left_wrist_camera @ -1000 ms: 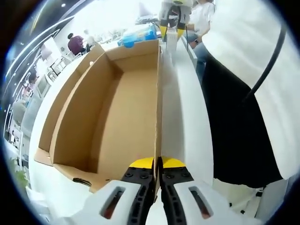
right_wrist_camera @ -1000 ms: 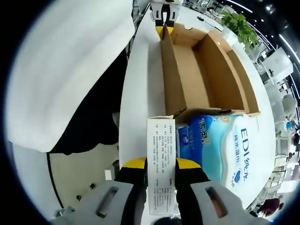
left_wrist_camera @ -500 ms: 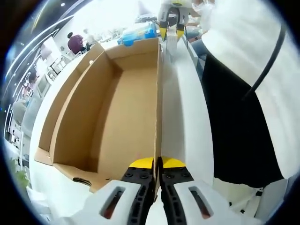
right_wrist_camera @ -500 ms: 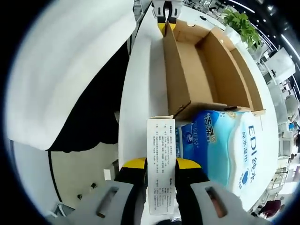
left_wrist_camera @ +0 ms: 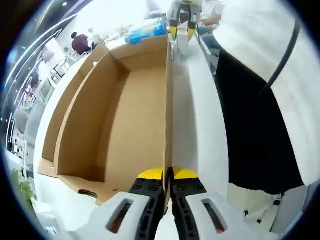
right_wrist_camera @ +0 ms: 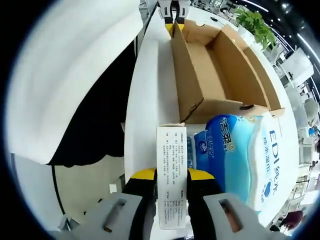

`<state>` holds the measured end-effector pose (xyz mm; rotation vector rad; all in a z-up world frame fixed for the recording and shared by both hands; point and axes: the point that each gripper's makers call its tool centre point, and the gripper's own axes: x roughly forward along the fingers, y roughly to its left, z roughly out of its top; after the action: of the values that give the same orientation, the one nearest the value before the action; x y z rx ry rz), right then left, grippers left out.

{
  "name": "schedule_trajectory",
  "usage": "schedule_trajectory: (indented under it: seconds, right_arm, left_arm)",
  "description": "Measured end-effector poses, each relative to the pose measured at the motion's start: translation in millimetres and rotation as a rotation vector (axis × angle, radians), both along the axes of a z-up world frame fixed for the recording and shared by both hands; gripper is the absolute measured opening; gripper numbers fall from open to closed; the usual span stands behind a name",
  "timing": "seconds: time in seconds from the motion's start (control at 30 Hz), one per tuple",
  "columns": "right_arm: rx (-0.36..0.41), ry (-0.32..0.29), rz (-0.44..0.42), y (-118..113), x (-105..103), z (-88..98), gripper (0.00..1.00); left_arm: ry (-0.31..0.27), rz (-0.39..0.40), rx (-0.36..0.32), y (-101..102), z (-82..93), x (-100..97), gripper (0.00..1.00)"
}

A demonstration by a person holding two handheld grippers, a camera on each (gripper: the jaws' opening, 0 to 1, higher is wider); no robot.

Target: Operate the shoe box by opening the lid, removing the specified soft item, and placing it in the target area until the item is outside and the box remains undamaged.

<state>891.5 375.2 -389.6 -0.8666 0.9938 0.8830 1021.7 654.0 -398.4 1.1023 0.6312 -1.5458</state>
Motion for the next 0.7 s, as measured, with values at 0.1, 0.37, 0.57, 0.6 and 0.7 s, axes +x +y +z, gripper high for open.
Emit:
schedule_trajectory:
  seconds: [0.1,0.37,0.57,0.6,0.7]
  right_arm:
    - [-0.004,0.012,0.02,1.5,-1.9,-1.1,0.2]
    - [-0.012,0.035,0.053,7.2,-2.1,-3.9,0.2]
    - [-0.006,0.04,0.003,2.8,-0.1,-4.2,0.2]
    - [-0.014,0.04,0.011,2.1,-0.2,-4.9,0.21]
    - [-0.024,0.044,0.013,1.7,0.4,-6.4,0.21]
  left_arm:
    - [-0.004,-0.002,-0.004,-0.4,1.1,-0.1,0.03]
    - [-0.015,-0.027,-0.008,0.9,0.1,1.1,0.03]
    - [-0.01,-0.03,-0.004,1.5,0.2,1.8,0.03]
    - [-0.012,-0.03,-0.004,2.0,-0.6,2.0,0.03]
    - [-0.018,-0.027,-0.003,1.6,0.0,1.6,0.03]
